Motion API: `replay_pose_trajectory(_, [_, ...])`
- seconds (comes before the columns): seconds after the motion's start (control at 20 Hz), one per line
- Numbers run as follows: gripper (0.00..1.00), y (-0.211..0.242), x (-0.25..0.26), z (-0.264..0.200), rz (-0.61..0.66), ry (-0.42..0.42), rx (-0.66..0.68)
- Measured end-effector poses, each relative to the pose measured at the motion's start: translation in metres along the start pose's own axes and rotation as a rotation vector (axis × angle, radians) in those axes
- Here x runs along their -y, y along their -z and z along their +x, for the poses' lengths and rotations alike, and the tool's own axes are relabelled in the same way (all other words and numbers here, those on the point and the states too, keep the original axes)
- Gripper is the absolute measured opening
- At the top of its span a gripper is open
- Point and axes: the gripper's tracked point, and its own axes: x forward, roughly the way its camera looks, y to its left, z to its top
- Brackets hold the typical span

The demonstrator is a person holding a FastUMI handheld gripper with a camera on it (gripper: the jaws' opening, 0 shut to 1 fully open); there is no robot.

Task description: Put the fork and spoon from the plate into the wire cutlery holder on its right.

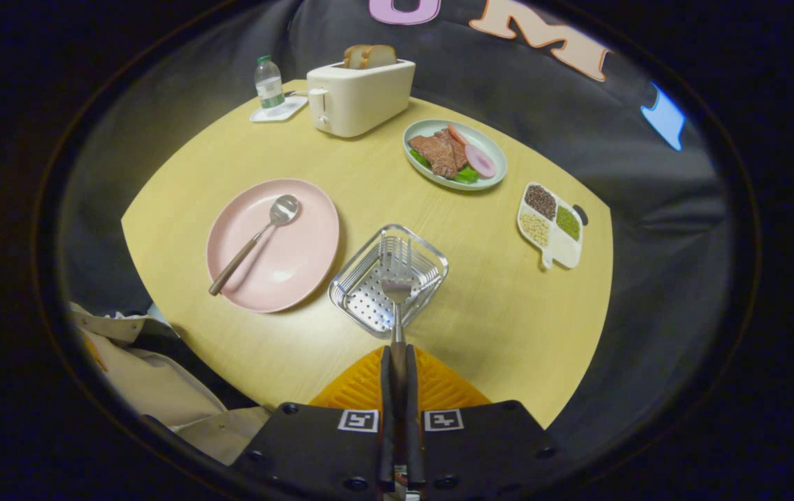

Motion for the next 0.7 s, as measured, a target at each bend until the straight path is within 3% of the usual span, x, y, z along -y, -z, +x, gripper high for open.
replay_pose_trajectory(0.5, [0.1,-0.005,-0.009,0.009,0.012,-0.026,-0.048])
replay_pose_trajectory(0.7, [0.23,-0.017,-0.008,0.009,0.042,-0.022,-0.01])
